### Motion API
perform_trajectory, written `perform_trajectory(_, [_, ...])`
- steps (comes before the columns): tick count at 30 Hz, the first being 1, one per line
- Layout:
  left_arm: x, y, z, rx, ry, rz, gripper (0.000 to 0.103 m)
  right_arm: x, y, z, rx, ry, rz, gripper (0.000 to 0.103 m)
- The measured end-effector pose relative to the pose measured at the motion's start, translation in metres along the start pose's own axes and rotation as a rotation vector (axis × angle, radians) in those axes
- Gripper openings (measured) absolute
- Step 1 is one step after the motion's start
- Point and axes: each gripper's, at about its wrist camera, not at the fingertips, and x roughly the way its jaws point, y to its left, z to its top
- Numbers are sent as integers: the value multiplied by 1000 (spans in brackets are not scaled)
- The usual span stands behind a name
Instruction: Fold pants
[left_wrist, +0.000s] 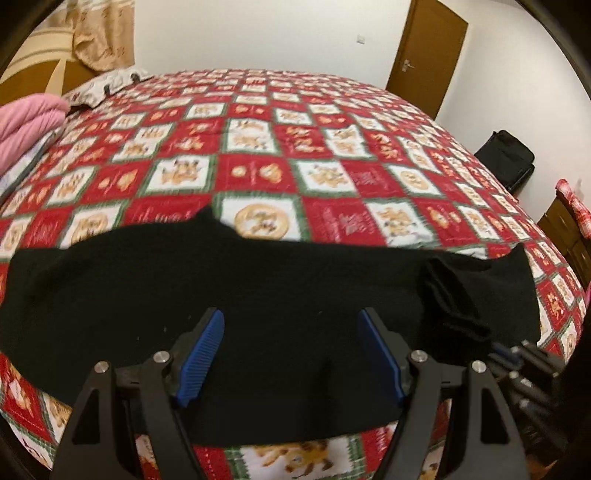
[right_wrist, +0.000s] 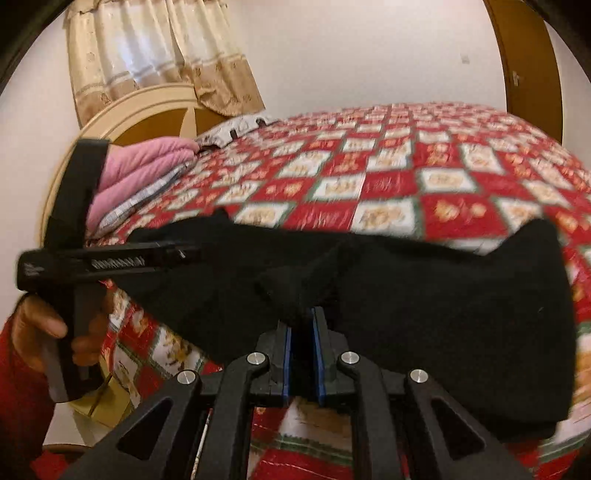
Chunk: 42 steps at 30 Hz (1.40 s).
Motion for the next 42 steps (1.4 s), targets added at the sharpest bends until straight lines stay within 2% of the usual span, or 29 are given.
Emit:
perform_trajectory(3, [3, 2, -1, 1, 7, -1, 78, 16, -4, -7, 16, 64, 7, 17])
perform_trajectory(5, [5, 0, 0, 1, 5, -16, 78, 11, -2, -7, 20, 66, 42, 34])
perform_trajectory(6, [5, -1, 0, 3, 5, -21, 78, 10, -2, -6, 25, 82, 78, 52])
perform_trajectory(7, [5, -3, 0, 9, 7, -30, 78, 6, -2, -3, 39, 95, 126, 64])
perform_trajectory(9, [5, -9, 1, 30, 4, -42, 78, -6, 1, 0, 52, 83, 177, 68])
perform_trajectory(13, [3, -24, 6, 72, -2, -69, 78, -49, -9, 14, 115, 64, 384, 68])
perform_trajectory(14, [3, -30, 9, 89, -4, -82, 78, -65, -19, 18, 143, 28, 406, 68])
perform_trajectory(15, [3, -35, 10, 103, -6, -87, 78, -79, -30, 24, 164, -18, 394, 68])
perform_trajectory(17, [6, -49, 14, 134, -8, -97, 78, -111, -72, 35, 249, -124, 231, 68])
perform_trajectory(18, [10, -57, 17, 142, -3, -117, 78, -121, -100, 39, 319, -148, 121, 68])
perform_trajectory(19, [13, -63, 19, 144, 5, -138, 78, -126, -125, 40, 386, -154, 48, 68])
perform_trajectory(20, [18, -72, 22, 148, 20, -168, 78, -126, -146, 39, 449, -154, 11, 68])
perform_trajectory(22, [25, -85, 23, 164, 37, -204, 78, -115, -178, 37, 526, -120, 26, 68])
perform_trajectory(25, [34, -106, 22, 186, 64, -200, 78, -79, -198, 33, 603, -36, 160, 68])
perform_trajectory(26, [34, -110, 21, 187, 60, -187, 78, -70, -198, 33, 603, -10, 177, 66])
perform_trajectory(28, [34, -119, 19, 192, 27, -141, 78, -49, -195, 36, 576, 59, 116, 12])
perform_trajectory(29, [36, -123, 16, 200, 15, -101, 78, -39, -195, 37, 568, 97, 56, 12])
perform_trajectory(32, [53, -129, 3, 203, 32, 33, 81, -30, -195, 39, 574, 102, -83, 12])
perform_trajectory(33, [53, -126, 0, 183, 10, 29, 84, -28, -193, 40, 554, 103, -116, 12])
perform_trajectory(34, [51, -123, -3, 142, -11, 38, 87, -22, -185, 41, 481, 104, -175, 12])
perform_trajectory(36, [51, -115, -5, 75, -22, 40, 91, -18, -175, 44, 390, 74, -233, 14])
perform_trajectory(38, [51, -114, -6, 73, -34, 33, 91, -16, -178, 46, 388, 45, -208, 19])
perform_trajectory(40, [47, -110, -5, 85, -34, 19, 91, -26, -192, 46, 459, 17, -114, 20])
perform_trajectory(41, [46, -107, -4, 72, -35, 12, 91, -37, -201, 46, 512, -17, -63, 20])
perform_trajectory(42, [41, -102, -2, 49, -42, 3, 91, -54, -203, 43, 539, -68, -52, 20])
